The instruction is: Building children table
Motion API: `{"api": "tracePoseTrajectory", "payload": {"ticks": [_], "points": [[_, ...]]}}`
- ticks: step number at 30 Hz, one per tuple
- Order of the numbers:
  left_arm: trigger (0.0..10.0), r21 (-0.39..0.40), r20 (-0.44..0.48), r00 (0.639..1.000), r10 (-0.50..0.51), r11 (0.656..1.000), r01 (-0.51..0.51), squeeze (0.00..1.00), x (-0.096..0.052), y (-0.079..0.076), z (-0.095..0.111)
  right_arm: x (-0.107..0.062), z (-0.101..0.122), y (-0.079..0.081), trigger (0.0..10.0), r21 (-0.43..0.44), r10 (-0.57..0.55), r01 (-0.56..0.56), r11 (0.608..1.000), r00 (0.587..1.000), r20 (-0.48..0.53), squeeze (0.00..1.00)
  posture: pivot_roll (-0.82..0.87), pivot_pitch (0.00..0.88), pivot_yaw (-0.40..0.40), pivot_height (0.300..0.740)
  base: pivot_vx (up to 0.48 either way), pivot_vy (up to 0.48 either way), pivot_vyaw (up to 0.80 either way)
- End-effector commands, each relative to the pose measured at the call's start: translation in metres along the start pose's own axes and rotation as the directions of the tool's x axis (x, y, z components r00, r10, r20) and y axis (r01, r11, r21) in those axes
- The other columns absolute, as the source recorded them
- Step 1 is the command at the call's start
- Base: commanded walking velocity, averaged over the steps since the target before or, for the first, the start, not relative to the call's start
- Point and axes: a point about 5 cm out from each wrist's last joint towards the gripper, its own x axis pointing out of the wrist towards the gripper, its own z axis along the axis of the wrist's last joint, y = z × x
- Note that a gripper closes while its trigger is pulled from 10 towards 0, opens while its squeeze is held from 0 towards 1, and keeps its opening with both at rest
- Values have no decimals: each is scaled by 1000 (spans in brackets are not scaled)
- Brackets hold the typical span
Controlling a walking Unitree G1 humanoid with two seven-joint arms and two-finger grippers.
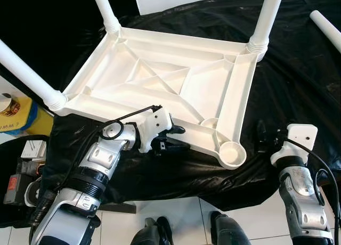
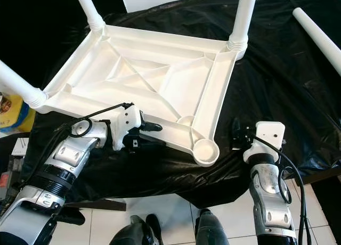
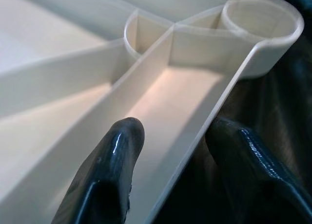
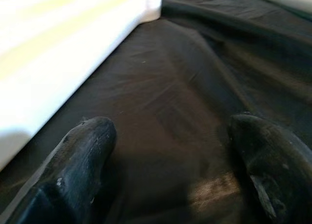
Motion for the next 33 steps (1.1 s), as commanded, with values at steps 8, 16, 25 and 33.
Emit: {"api": "tracePoseTrajectory", "payload": {"ticks": [8, 16, 25, 33], "points": [[10000, -93, 189, 885, 425, 905, -415, 0, 0, 19, 27, 6, -2, -14, 10000, 2, -188, 188, 982, 982, 17, 0, -181, 165, 119, 740, 0, 0, 0], [10000, -175, 254, 794, 553, 833, -524, 0, 5, 24, 39, 14, 6, -17, 10000, 9, -229, 229, 973, 971, 64, 0, -184, 162, 107, 740, 0, 0, 0], [10000, -318, 266, 607, 749, 662, -678, 0, 0, 34, 44, 24, 16, -3, 10000, 27, -137, 135, 990, 985, 108, 0, -180, 144, 77, 740, 0, 0, 0], [10000, -407, 205, 502, 840, 540, -737, 0, -6, 34, 31, 26, 21, 29, 10000, 90, -29, 19, 996, 993, 116, 0, -162, 129, 53, 740, 0, 0, 0]]}}
